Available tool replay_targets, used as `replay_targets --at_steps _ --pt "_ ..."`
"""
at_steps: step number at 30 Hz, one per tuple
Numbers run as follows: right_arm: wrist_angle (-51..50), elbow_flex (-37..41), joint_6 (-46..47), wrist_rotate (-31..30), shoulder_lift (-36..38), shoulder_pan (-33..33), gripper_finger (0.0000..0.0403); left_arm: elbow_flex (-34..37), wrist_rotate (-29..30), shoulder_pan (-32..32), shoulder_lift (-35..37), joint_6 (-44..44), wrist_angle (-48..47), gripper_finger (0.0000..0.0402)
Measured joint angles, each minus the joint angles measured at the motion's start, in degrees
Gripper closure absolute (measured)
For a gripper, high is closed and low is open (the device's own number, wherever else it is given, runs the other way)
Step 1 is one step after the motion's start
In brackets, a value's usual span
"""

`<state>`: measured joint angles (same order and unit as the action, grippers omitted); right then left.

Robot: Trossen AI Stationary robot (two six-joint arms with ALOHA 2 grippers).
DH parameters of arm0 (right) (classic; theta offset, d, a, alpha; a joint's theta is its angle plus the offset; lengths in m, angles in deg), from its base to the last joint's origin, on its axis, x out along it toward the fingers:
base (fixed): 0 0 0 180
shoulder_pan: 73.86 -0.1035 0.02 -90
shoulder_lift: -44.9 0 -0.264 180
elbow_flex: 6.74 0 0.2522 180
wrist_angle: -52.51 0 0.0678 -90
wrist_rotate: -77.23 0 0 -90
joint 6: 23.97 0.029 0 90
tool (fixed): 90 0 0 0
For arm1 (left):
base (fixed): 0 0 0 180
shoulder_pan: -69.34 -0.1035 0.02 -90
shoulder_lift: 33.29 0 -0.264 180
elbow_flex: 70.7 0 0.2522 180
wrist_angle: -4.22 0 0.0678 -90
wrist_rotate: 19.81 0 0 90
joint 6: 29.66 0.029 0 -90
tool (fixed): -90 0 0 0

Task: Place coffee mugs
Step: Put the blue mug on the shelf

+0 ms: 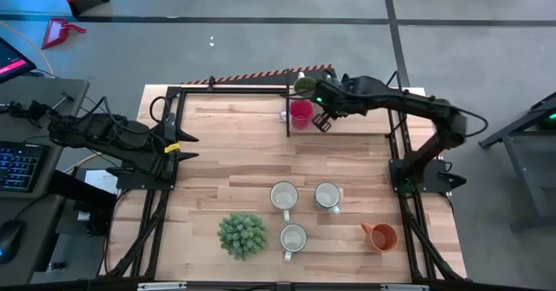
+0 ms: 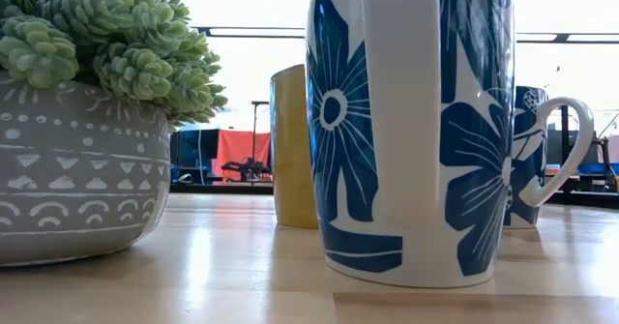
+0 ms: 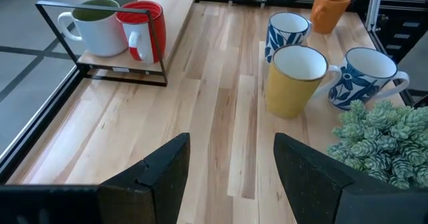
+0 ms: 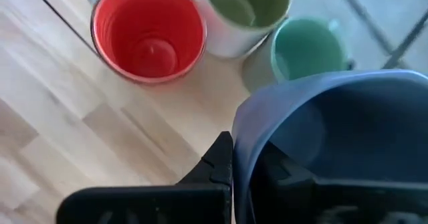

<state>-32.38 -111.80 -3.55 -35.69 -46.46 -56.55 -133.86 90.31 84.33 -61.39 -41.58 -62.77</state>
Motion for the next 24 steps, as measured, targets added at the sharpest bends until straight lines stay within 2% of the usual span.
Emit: replay_targets --at_steps 5,14,19,24 --pt "5.21 14.28 3.22 3.74 7.83 3.12 0.0403 0.00 0.00 0.01 0.00 -0.04 0.02 0.0197" --pt "7.80 28.99 5.30 8.54 14.89 7.93 0.0403 0.00 0.11 0.01 0.00 0.00 0.14 0.0197" --pt "14.56 33.94 5.61 9.38 15.44 11.65 0.0403 0.00 0.28 0.01 0.00 -0.04 0.63 0.0197" --pt "20.67 35.11 4.67 10.33 15.44 16.03 0.0403 0.00 0.86 0.00 0.00 -0.08 0.91 0.0197"
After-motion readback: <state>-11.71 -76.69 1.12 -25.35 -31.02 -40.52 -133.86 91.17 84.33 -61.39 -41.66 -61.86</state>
